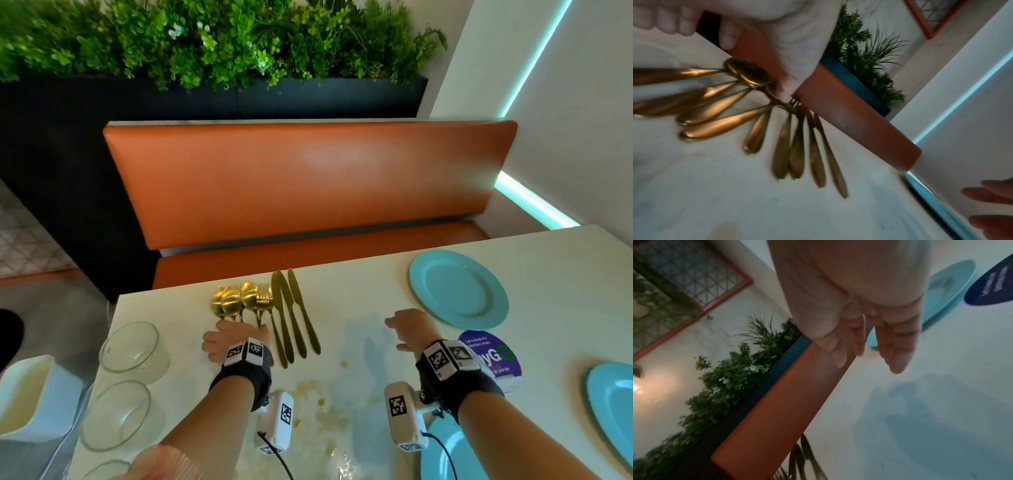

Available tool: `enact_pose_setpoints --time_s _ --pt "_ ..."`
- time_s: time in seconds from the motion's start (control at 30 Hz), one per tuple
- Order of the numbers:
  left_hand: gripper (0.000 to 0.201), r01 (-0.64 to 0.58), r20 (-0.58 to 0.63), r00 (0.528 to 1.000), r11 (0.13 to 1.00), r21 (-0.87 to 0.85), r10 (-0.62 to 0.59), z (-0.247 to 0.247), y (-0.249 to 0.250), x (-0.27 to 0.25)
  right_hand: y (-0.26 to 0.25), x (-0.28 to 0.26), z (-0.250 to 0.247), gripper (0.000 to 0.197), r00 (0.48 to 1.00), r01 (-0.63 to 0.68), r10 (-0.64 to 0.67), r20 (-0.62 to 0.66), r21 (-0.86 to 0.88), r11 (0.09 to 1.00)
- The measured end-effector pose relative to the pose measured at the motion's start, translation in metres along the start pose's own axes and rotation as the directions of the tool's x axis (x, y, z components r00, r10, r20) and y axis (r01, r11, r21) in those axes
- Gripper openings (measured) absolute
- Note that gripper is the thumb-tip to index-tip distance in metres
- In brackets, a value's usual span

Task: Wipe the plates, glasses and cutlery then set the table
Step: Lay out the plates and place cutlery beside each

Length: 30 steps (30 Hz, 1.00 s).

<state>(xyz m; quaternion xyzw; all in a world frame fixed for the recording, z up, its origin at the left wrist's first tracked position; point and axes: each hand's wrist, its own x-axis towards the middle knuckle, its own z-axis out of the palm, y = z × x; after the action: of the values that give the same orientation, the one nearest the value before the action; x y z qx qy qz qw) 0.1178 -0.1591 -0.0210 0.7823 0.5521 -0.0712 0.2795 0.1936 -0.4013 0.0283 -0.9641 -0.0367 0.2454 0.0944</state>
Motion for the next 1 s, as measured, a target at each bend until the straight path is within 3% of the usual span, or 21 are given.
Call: enact_pose_setpoints --time_s 0.07,0.17,0.27,0.33,0.5,0.63,0.77,1.0 --pt "0.085 0.026 0.014 1.000 1.000 0.014 -0.026 0.005 -0.004 0.008 -0.014 0.003 0.010 0.045 0.998 0.048 -0.045 0.035 -0.087 0.995" --pt "0.113 0.035 0.032 0.999 0.998 0.054 -0.037 0.013 -0.003 0.015 -0.031 0.008 0.023 0.044 0.999 0.035 -0.033 0.042 -0.036 0.999" --pt "0.124 0.011 0.028 1.000 0.994 0.108 -0.014 0.020 -0.001 0.023 -0.045 0.012 0.033 0.046 0.997 0.049 -0.045 0.065 -0.064 0.997" --pt "0.118 0.000 0.021 1.000 0.992 0.129 -0.003 0.021 0.000 0.025 -0.055 0.013 0.036 0.046 0.996 0.064 -0.058 0.070 -0.080 0.995" --pt "0.073 -0.034 0.033 0.999 0.997 0.069 0.031 0.016 0.002 0.034 -0.079 0.019 0.045 0.043 0.990 0.056 -0.069 0.125 0.099 0.994" --pt "0.041 -0.087 0.079 0.993 0.995 0.041 0.083 0.014 0.002 0.037 -0.093 0.022 0.055 0.040 0.998 0.043 -0.055 0.043 0.246 0.968" --pt "0.033 -0.159 0.137 0.980 0.984 0.083 0.147 0.014 0.001 0.036 -0.106 0.025 0.064 0.043 0.999 -0.034 0.014 0.049 0.417 0.908" --pt "0.035 -0.307 0.273 0.926 0.941 0.139 0.261 0.010 0.001 0.039 -0.125 0.025 0.075 0.042 0.999 -0.011 -0.003 0.050 0.292 0.956"
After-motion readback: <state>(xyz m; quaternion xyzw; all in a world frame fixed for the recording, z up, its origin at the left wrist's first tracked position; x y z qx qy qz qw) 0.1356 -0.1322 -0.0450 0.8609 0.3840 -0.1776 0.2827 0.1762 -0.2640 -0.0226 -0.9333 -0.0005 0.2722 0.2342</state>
